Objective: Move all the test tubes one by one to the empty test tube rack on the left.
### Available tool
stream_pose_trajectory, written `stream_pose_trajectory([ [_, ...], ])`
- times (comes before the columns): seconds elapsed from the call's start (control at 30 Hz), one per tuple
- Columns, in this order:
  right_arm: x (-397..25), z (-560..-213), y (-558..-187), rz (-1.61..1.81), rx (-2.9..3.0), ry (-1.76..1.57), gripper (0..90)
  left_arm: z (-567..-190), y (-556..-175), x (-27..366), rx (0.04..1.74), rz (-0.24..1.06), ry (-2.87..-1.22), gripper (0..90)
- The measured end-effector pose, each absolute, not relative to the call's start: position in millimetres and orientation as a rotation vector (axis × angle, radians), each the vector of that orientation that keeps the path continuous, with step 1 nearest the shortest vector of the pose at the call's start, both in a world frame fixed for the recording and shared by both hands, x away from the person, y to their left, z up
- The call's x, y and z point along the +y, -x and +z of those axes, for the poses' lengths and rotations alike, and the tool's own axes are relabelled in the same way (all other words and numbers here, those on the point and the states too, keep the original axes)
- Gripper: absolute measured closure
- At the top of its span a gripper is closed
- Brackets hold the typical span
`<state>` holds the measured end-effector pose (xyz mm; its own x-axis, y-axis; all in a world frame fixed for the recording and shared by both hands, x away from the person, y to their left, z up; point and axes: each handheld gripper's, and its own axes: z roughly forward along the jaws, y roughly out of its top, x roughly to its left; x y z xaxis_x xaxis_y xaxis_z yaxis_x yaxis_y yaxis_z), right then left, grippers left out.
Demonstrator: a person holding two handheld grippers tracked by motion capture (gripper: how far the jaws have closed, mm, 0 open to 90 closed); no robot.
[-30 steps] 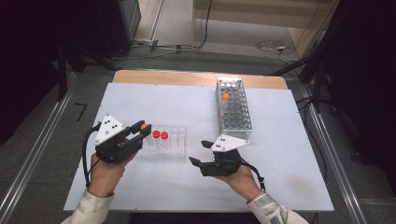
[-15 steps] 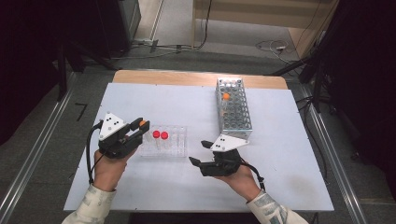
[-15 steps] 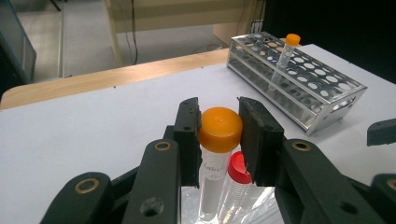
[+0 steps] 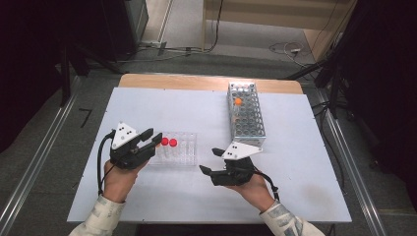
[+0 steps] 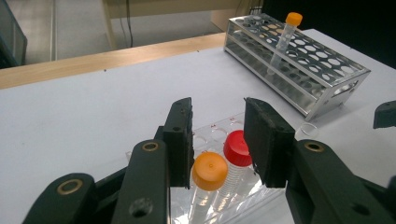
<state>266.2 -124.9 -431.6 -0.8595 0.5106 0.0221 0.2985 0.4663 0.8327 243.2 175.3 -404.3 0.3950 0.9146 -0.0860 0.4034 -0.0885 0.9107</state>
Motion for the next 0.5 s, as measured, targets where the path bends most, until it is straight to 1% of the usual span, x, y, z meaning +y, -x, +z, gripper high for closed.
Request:
stream_pose_trajectory([
  [0.1, -125.5, -432.0, -267.5, 1.339, 2.479, -0.7, 30.2, -403.9, -242.6, 175.6, 1.176, 0.654, -1.672, 60.0],
  [0.23, -130.9, -433.0, -273.4, 1.322, 2.452, -0.731, 30.8, -403.3, -242.6, 177.3, 1.179, 0.623, -1.652, 53.1],
  [0.33, -137.5, -433.2, -280.7, 1.311, 2.418, -0.775, 30.9, -403.1, -243.3, 177.9, 1.19, 0.627, -1.643, 39.7],
  [0.4, -142.0, -433.1, -286.2, 1.3, 2.383, -0.807, 31.0, -403.6, -244.1, 177.1, 1.206, 0.625, -1.63, 32.3],
  [0.5, -152.5, -434.0, -301.1, 1.278, 2.303, -0.901, 31.5, -403.6, -245.3, 176.6, 1.22, 0.631, -1.626, 25.0],
])
